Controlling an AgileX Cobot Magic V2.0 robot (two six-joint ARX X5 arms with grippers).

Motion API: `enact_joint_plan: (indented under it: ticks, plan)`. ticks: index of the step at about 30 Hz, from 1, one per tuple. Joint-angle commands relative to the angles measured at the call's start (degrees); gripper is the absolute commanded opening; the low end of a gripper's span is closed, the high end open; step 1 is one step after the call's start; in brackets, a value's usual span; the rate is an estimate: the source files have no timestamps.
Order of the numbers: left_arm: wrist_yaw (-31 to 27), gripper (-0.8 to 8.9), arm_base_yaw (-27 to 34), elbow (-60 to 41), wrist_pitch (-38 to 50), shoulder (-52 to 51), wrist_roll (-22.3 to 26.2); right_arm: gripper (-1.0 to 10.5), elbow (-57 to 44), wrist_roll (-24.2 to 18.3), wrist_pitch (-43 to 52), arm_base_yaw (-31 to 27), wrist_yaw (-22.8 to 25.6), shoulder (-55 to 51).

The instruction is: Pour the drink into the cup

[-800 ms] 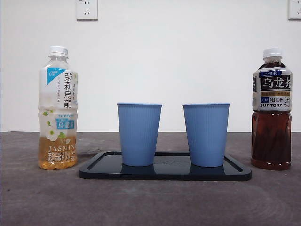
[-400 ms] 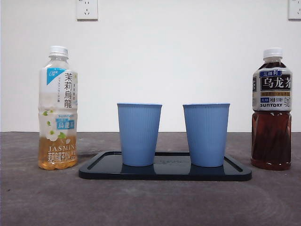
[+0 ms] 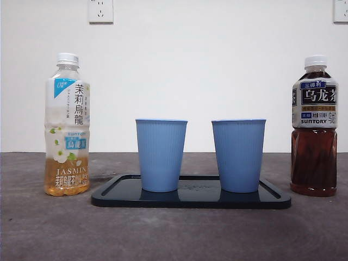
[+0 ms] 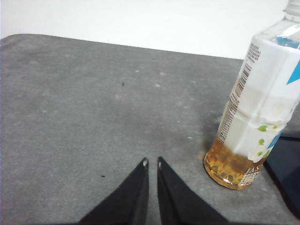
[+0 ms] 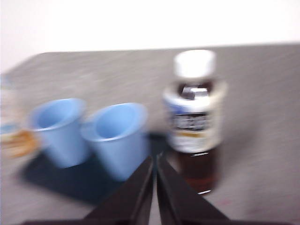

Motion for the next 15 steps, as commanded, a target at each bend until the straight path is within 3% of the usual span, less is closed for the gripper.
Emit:
enact_joint_plan:
  ticks: [1, 8, 15]
  plan:
    - [-0.2, 0.29, 0.1, -1.2, -0.3, -0.1, 0.4, 0.1, -6.3, -6.2, 7.0, -1.1, 4.7, -3.2]
    - [-0.2, 0.29, 0.1, -1.2, -0.3, -0.1, 0.4, 0.1, -14.4, -8.0, 9.2, -1.2, 19.6, -9.2]
    - [-0.2, 0.29, 0.1, -1.2, -0.3, -0.1, 0.4, 0.1, -20.7, -8.2, 11.5, -1.2, 20.1, -13.0]
